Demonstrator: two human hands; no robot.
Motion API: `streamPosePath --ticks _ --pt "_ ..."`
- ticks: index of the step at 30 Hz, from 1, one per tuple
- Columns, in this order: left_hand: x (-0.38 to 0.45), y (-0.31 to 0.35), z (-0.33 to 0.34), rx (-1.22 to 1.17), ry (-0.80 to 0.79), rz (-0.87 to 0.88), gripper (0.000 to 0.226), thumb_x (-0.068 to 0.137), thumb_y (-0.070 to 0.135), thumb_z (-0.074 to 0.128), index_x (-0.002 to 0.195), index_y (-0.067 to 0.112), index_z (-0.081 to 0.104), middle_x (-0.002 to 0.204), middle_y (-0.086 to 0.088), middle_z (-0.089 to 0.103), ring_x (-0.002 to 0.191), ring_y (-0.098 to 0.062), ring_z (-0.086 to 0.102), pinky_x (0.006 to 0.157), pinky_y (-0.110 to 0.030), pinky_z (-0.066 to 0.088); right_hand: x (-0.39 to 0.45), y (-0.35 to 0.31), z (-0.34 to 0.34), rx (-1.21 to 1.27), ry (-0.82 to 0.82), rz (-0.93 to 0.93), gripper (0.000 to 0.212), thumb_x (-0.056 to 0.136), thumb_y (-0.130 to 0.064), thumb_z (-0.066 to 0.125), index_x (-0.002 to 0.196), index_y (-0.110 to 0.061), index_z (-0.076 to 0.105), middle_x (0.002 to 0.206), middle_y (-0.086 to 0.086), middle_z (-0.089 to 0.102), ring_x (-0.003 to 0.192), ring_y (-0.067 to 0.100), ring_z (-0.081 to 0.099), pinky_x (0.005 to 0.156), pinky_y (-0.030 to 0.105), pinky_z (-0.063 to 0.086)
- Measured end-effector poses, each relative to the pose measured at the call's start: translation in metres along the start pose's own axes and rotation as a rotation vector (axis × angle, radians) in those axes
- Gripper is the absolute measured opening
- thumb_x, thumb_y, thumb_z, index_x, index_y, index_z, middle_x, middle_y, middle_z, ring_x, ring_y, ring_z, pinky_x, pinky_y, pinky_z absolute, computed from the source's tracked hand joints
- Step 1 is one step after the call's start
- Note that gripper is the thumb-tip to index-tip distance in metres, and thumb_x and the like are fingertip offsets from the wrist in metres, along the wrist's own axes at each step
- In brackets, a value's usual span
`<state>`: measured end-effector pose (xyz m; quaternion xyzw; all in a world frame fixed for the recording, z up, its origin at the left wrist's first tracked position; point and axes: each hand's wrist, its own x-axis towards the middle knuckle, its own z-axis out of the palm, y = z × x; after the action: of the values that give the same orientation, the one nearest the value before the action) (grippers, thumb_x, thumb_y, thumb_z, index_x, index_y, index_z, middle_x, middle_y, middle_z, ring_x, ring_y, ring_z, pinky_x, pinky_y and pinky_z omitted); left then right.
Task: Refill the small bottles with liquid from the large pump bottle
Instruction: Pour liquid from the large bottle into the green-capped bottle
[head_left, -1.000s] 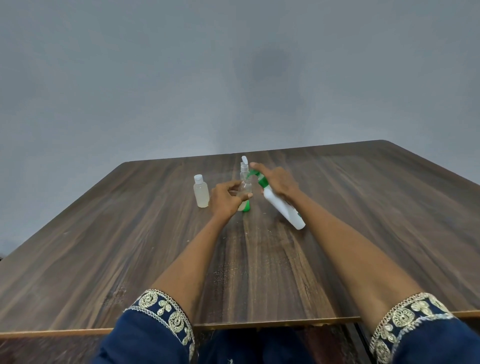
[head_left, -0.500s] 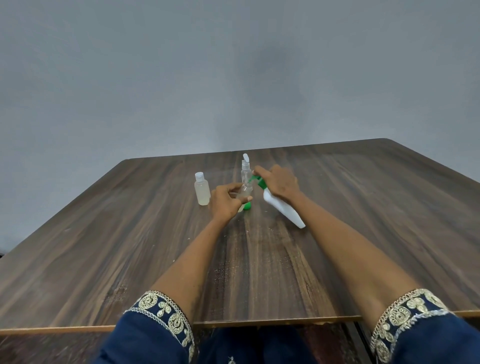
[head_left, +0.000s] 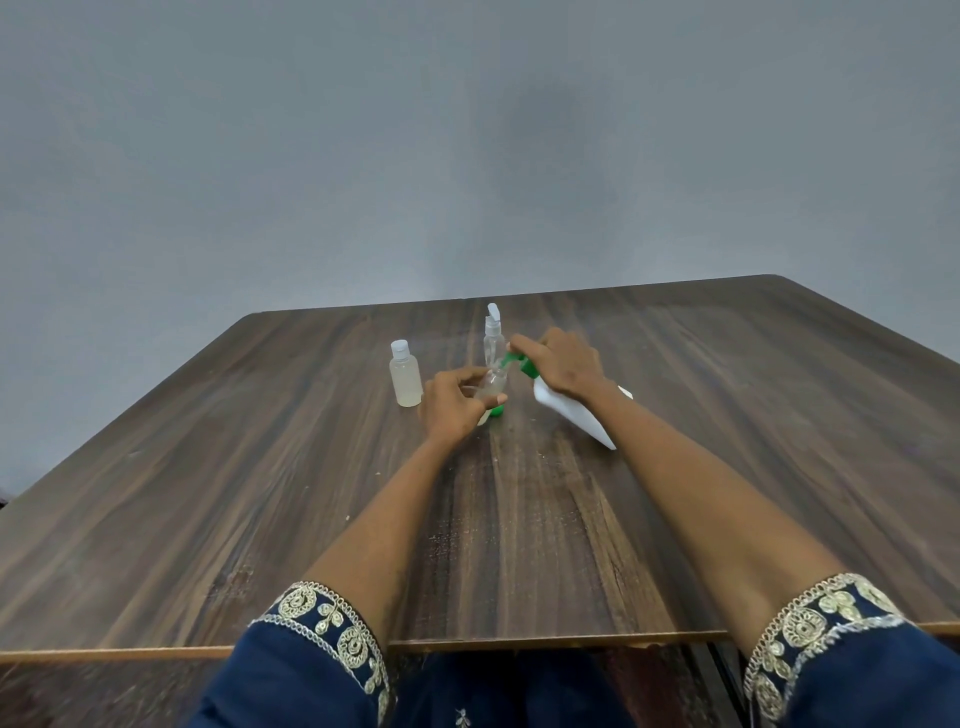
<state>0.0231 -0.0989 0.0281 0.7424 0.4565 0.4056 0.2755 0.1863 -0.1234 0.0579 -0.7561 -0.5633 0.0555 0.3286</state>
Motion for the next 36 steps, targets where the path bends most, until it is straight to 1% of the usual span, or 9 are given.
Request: streamPosePath --ticks 3,6,9,14,16,20,24,29,36 --pt "0.001 0.001 0.001 -0.005 0.0 0.009 0.047 0.067 0.027 0.082 0.111 0.016 0.069 0.106 -0.004 0.071 0.087 -0.009 0.061 0.08 -0.03 0.052 -0.001 -0.002 -0.003 0.03 0.015 0.01 0.059 0.089 -0.05 0.047 0.075 0.006 0.061 0.059 0.005 0.047 0.064 0.022 0.043 0.056 0.03 0.029" --pt "0.002 0.004 0.001 -0.021 0.018 0.006 0.049 0.067 0.027 0.083 0.112 0.015 0.068 0.106 -0.005 0.071 0.09 -0.012 0.063 0.083 -0.034 0.053 -0.003 -0.006 -0.004 0.065 -0.018 0.016 0.082 0.07 -0.072 0.035 0.08 0.001 0.069 0.075 0.01 0.07 0.074 0.028 0.059 0.068 0.034 0.043" --pt "0.003 0.004 0.001 -0.024 0.025 0.0 0.05 0.066 0.027 0.083 0.112 0.015 0.068 0.106 -0.005 0.071 0.091 -0.014 0.064 0.084 -0.036 0.053 -0.003 -0.007 -0.004 0.092 -0.017 0.013 0.09 0.062 -0.077 0.028 0.08 0.0 0.07 0.08 0.011 0.073 0.079 0.028 0.063 0.075 0.038 0.047" --pt "0.002 0.006 0.0 -0.006 0.011 0.004 0.049 0.066 0.029 0.082 0.112 0.017 0.068 0.106 -0.003 0.071 0.092 -0.014 0.064 0.082 -0.034 0.053 -0.004 -0.008 -0.006 0.096 0.013 -0.065 0.073 0.07 -0.062 0.025 0.082 -0.004 0.068 0.082 0.012 0.068 0.069 0.02 0.05 0.056 0.029 0.029" --pt "0.002 0.006 0.0 -0.007 0.01 0.009 0.049 0.067 0.03 0.082 0.112 0.016 0.068 0.107 -0.004 0.071 0.093 -0.014 0.064 0.082 -0.035 0.053 -0.005 -0.009 -0.006 0.108 0.033 -0.053 0.067 0.073 -0.059 0.029 0.081 -0.003 0.065 0.083 0.012 0.066 0.07 0.02 0.049 0.056 0.029 0.029" --pt "0.002 0.007 -0.002 -0.024 0.018 0.008 0.05 0.067 0.027 0.082 0.112 0.014 0.067 0.108 -0.006 0.07 0.094 -0.015 0.064 0.083 -0.034 0.053 -0.005 -0.011 -0.005 0.087 -0.004 -0.093 0.085 0.064 -0.069 0.017 0.089 -0.006 0.067 0.085 0.01 0.067 0.072 0.022 0.052 0.059 0.032 0.032" --pt "0.002 0.006 -0.004 -0.021 0.024 0.008 0.049 0.068 0.027 0.082 0.113 0.014 0.067 0.108 -0.006 0.07 0.093 -0.014 0.063 0.082 -0.033 0.052 -0.008 -0.014 -0.007 0.102 0.002 -0.063 0.086 0.06 -0.074 0.021 0.084 -0.005 0.065 0.073 0.003 0.059 0.07 0.019 0.051 0.059 0.032 0.032" --pt "0.001 0.005 -0.005 -0.016 0.015 -0.002 0.049 0.069 0.027 0.081 0.114 0.014 0.067 0.108 -0.005 0.07 0.088 -0.01 0.06 0.08 -0.029 0.049 -0.007 -0.015 -0.006 0.144 -0.015 -0.048 0.072 0.068 -0.067 0.026 0.084 -0.004 0.058 0.083 0.009 0.059 0.076 0.022 0.051 0.066 0.035 0.035" --pt "0.003 0.009 -0.004 -0.025 0.033 0.007 0.05 0.066 0.026 0.083 0.112 0.015 0.068 0.106 -0.005 0.071 0.088 -0.01 0.061 0.082 -0.033 0.052 -0.005 -0.015 -0.007 0.19 -0.026 -0.078 0.083 0.063 -0.07 0.021 0.094 -0.007 0.064 0.096 0.008 0.065 0.092 0.026 0.058 0.075 0.038 0.041"
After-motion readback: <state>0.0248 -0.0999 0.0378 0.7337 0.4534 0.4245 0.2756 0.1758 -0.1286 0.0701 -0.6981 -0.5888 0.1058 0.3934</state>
